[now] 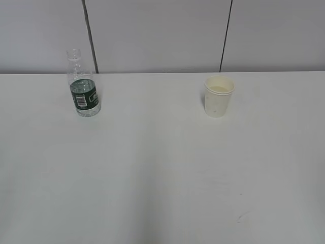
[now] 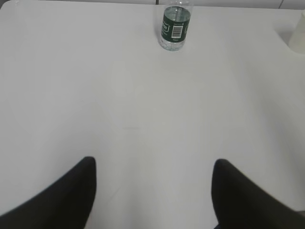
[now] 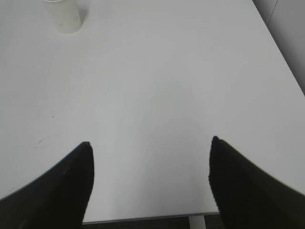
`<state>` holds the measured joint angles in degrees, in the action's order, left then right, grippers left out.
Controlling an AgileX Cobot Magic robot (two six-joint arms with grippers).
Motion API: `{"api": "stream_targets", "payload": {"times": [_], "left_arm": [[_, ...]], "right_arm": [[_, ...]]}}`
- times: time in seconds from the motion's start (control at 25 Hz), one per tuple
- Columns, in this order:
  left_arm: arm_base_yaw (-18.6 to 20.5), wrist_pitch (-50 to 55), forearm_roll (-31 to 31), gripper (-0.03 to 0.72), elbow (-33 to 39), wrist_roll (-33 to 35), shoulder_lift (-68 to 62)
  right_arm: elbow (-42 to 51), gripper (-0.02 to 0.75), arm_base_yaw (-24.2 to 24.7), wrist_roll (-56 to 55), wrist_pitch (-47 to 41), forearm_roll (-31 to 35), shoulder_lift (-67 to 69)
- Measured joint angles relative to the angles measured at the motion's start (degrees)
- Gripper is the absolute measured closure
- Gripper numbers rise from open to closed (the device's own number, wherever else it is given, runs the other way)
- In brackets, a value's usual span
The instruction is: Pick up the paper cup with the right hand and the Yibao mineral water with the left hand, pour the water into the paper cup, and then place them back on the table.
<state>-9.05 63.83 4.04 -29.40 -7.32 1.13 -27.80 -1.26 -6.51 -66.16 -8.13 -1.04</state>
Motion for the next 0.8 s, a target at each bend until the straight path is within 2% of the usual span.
{"api": "stream_targets", "payload": {"times": [0.8], "left_arm": [[0.82,0.0,-0.13,0.225,0.0,0.0,0.0]], "right_arm": [[0.0,0.152,0.0,0.0,0.12,0.0,0.0]]}}
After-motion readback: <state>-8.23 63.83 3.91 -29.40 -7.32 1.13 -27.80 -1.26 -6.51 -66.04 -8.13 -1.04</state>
